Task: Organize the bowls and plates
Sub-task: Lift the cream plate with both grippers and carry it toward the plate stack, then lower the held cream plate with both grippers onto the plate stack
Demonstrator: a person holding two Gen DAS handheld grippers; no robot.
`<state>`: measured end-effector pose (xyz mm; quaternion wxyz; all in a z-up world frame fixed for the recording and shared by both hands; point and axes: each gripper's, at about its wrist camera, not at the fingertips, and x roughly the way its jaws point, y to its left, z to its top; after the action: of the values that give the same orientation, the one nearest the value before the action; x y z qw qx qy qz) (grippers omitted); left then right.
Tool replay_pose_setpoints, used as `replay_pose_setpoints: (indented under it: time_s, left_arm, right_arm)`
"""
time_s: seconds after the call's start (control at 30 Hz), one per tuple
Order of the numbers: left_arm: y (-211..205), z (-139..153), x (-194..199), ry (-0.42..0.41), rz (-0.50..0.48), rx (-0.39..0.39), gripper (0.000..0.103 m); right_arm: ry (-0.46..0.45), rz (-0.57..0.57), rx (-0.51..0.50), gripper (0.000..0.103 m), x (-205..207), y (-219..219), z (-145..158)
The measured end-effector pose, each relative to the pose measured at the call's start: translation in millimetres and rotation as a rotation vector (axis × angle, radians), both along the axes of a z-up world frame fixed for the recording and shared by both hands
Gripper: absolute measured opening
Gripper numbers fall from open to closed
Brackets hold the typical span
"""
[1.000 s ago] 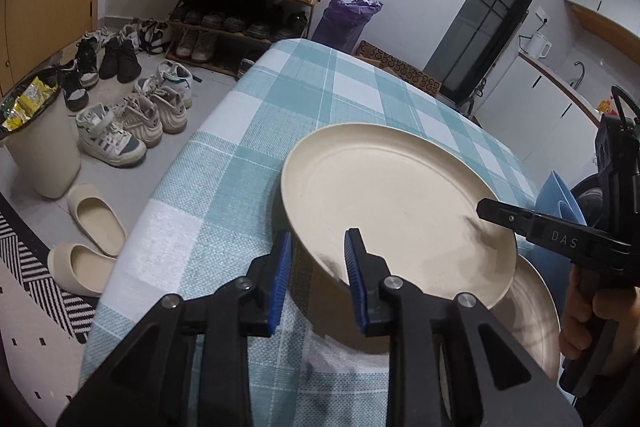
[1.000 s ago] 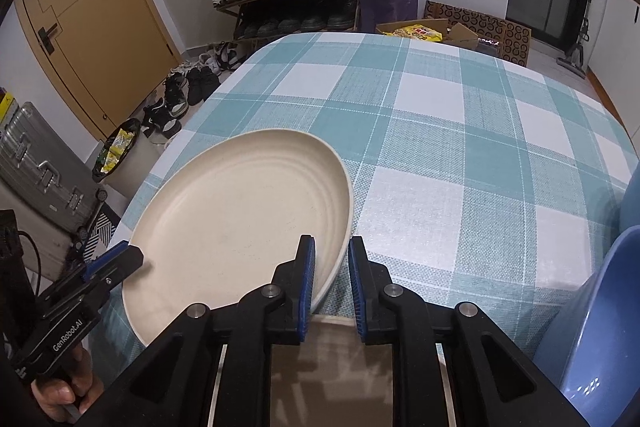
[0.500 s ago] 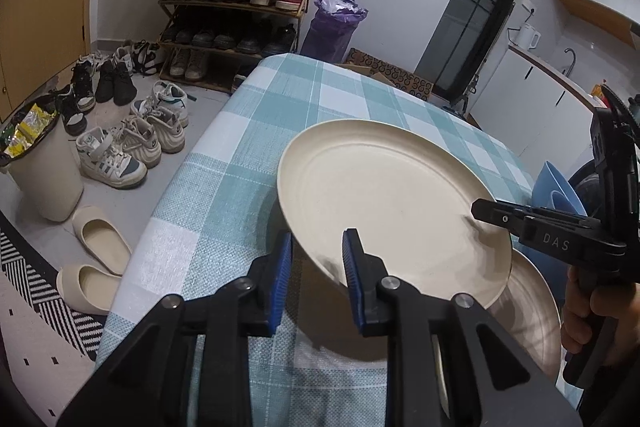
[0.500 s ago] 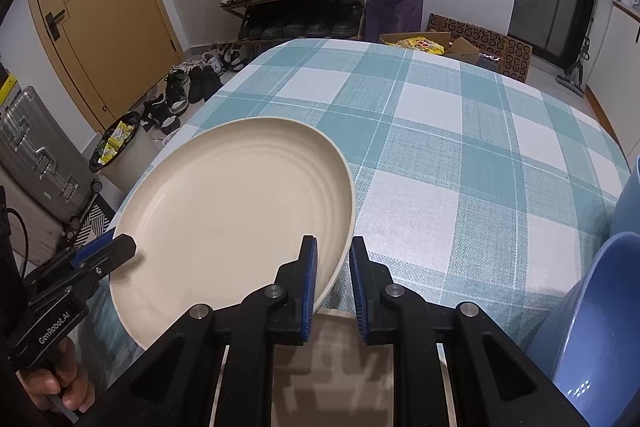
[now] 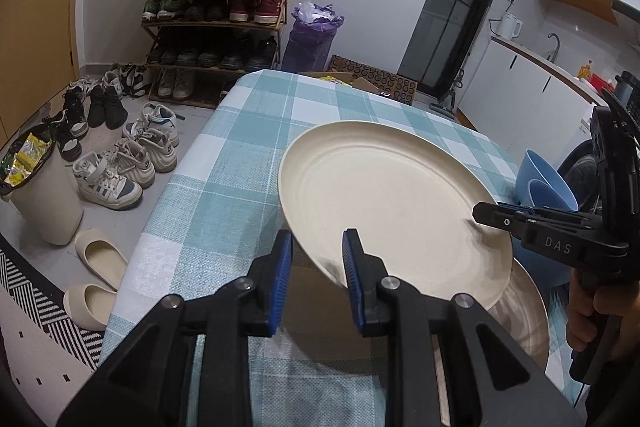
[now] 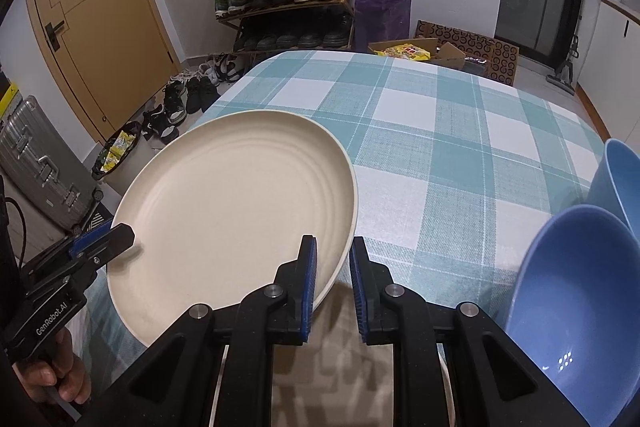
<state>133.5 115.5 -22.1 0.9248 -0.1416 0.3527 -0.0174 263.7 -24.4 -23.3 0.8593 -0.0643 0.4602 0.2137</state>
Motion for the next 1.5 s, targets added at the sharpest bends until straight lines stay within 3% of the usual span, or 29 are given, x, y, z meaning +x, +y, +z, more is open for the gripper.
replay_pose_setpoints:
  time_s: [0.83,1.5]
  left_arm:
    - [-41.5,20.9,-24.8,-0.024,-0.101,0.064,0.024]
    - [-71.2,19.2,-50.4,-0.016,-0.161,0.116,0.024]
  right_arm:
    - [-0.025,-0.048,0.034,0.017,-60.4,-54.9,15.8]
    - [-0.030,-0.073,0.025,0.017,-98.2,-84.6,18.4]
